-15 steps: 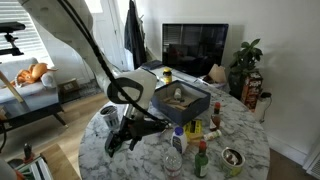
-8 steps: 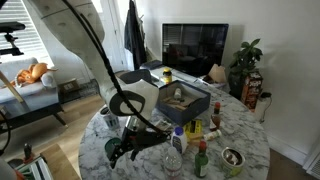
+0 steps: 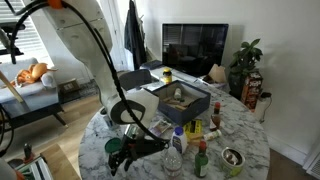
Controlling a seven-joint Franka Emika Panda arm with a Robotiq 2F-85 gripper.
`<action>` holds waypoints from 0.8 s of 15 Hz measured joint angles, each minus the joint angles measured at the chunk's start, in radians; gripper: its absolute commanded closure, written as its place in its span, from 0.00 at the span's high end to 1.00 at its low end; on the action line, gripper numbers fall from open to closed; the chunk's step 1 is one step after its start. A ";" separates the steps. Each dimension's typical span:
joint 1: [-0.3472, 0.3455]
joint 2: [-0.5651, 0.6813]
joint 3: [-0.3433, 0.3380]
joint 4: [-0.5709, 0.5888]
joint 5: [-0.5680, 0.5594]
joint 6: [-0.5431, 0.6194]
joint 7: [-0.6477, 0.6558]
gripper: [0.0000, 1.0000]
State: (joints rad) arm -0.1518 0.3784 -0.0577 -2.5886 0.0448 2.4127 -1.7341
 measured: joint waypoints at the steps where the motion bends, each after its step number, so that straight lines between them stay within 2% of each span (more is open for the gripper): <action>1: -0.004 0.006 0.004 0.001 0.000 0.000 0.000 0.73; 3: -0.009 0.015 0.010 0.004 0.000 0.001 0.000 0.88; 4: -0.010 0.018 0.012 0.005 0.000 0.001 0.000 0.84; 5: -0.012 0.021 0.014 0.007 0.000 0.001 0.000 0.68; 6: -0.015 0.023 0.017 0.008 0.000 0.001 0.000 0.60; 7: -0.018 0.025 0.019 0.009 0.000 0.001 0.000 0.58; 12: -0.029 0.037 0.025 0.015 0.000 0.001 0.000 0.19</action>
State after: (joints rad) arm -0.1805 0.4155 -0.0323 -2.5732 0.0448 2.4136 -1.7342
